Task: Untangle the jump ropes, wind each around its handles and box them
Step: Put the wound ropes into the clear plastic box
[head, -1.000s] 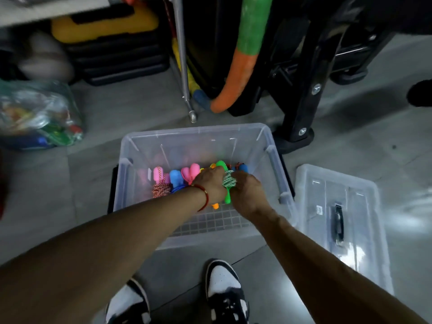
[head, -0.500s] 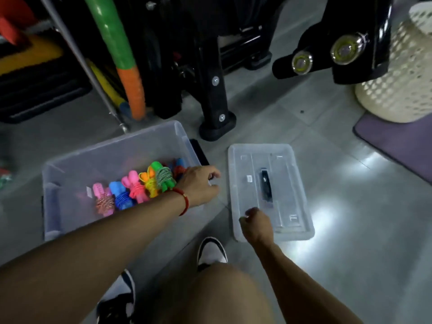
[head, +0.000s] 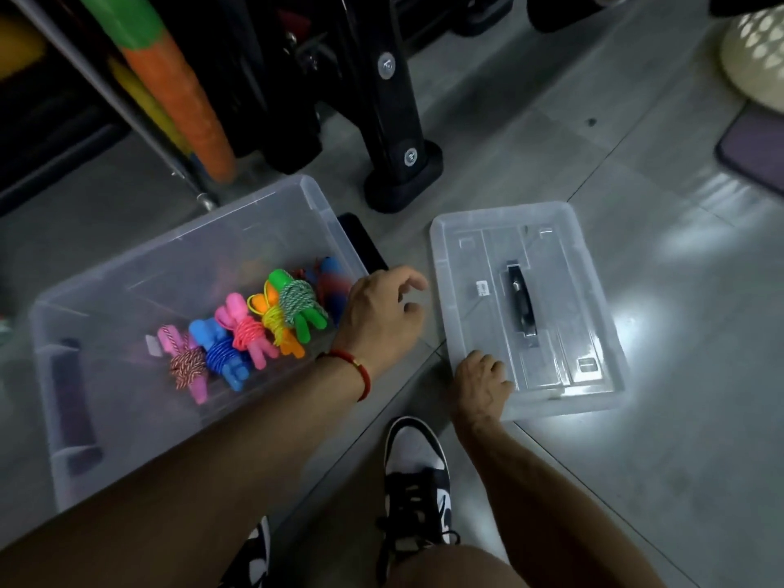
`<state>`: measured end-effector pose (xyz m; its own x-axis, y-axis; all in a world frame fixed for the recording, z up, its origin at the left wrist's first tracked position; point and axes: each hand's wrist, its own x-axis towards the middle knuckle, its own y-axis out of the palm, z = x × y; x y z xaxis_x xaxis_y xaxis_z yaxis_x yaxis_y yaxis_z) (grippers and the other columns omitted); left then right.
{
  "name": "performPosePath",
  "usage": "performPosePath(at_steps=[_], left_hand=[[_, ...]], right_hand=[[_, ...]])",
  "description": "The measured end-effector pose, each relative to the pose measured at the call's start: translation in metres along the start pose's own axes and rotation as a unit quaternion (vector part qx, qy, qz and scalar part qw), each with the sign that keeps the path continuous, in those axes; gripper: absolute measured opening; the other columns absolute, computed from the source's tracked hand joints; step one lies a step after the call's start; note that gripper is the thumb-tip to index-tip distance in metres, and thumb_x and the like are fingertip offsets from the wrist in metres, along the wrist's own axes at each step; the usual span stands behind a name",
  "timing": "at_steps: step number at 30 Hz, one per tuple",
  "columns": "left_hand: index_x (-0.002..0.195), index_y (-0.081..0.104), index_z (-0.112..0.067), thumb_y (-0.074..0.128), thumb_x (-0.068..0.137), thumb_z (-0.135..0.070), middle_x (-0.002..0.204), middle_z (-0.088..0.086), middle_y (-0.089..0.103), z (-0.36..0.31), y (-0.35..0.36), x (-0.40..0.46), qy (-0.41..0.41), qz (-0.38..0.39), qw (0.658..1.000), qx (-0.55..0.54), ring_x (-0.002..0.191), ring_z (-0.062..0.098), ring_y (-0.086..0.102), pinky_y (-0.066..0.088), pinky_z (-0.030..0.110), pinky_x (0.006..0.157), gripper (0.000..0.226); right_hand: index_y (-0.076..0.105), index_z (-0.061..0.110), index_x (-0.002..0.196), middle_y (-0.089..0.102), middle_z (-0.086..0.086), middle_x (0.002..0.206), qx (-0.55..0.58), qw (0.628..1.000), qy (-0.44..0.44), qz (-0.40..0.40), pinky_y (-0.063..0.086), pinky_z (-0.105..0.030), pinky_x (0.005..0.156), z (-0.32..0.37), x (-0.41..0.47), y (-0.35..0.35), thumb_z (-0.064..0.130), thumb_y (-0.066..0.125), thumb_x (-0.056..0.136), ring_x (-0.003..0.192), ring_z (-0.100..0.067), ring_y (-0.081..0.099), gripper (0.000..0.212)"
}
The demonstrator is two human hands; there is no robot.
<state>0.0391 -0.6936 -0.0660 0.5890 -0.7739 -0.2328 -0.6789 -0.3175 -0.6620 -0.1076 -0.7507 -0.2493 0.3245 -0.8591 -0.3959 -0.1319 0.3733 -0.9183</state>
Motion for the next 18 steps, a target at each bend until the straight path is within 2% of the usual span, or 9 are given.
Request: performPosePath(at_steps=[5,10,13,18], left_hand=[[0.114,0.063,-0.024,0.059,0.090,-0.010,0.112,0.001,0.060,-0.010,-0.013,-0.022,0.024,-0.010,0.998,0.065,0.111,0.020,0.048,0.046,0.034,0.093,0.029],[0.116,0.066,-0.018,0.062,0.087,-0.011,0.114,0.004,0.062,-0.034,-0.041,-0.058,-0.010,-0.041,0.997,0.057,0.107,0.020,0.051,0.043,0.032,0.095,0.030],[0.113,0.066,-0.019,0.063,0.084,-0.013,0.113,0.008,0.066,-0.047,-0.059,-0.085,-0.027,-0.057,0.997,0.043,0.110,0.029,0.057,0.046,0.033,0.094,0.030],[0.114,0.066,-0.017,0.064,0.084,-0.015,0.114,0.008,0.069,-0.062,-0.097,-0.133,-0.050,-0.099,0.994,0.024,0.111,0.029,0.060,0.047,0.037,0.098,0.031]], right_hand=[[0.052,0.005,0.112,0.057,-0.015,0.113,0.136,0.990,0.024,-0.015,0.050,-0.041,0.084,-0.025,-0.032,-0.031,0.002,0.055,0.087,0.105,-0.032,0.054,0.025],[0.054,0.009,0.119,0.055,-0.012,0.117,0.255,0.965,-0.031,-0.045,0.049,-0.043,0.091,-0.071,-0.067,-0.094,0.011,0.064,0.089,0.106,-0.030,0.055,0.032],[0.058,0.008,0.125,0.058,-0.013,0.119,0.252,0.963,-0.089,-0.044,0.047,-0.033,0.088,-0.094,-0.085,-0.138,0.013,0.066,0.090,0.104,-0.031,0.060,0.036],[0.057,0.012,0.128,0.057,-0.009,0.122,0.210,0.958,-0.188,-0.047,0.045,-0.033,0.094,-0.122,-0.119,-0.192,0.016,0.064,0.091,0.112,-0.029,0.055,0.038]])
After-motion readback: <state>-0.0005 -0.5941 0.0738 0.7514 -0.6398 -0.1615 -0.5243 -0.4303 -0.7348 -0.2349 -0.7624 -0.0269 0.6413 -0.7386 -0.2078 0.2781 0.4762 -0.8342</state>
